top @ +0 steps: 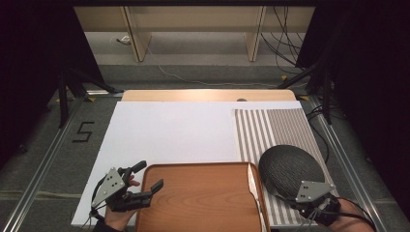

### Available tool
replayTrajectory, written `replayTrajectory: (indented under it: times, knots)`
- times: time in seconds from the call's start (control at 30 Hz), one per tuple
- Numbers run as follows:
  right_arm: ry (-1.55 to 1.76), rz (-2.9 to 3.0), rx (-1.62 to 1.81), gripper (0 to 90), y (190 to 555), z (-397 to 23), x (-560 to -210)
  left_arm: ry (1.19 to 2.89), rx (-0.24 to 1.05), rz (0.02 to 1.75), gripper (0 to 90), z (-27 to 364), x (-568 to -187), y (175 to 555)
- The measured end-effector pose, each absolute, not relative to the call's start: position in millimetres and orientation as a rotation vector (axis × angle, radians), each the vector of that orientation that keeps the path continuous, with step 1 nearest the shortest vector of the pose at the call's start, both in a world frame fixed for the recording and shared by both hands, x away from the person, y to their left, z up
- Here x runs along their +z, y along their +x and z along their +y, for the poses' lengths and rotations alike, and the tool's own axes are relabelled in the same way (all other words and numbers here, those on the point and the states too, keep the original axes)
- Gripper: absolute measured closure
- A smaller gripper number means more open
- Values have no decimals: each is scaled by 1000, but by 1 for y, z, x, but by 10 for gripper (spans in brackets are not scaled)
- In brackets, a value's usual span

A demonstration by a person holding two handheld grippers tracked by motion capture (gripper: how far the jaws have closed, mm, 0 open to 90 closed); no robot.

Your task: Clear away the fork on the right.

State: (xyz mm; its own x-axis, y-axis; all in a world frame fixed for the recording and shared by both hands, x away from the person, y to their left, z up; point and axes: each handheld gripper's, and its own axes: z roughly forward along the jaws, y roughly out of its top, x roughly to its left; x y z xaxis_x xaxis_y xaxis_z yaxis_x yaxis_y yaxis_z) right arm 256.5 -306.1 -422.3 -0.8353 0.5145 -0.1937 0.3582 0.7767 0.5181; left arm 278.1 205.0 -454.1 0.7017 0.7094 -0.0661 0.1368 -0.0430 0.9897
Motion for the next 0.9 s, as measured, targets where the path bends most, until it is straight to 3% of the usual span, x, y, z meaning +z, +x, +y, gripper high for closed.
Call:
replayTrajectory:
  times: [0.9]
  knots:
    - [924,2565,1227,856,266,-272,-412,1572,532,711,163,205,-454,278]
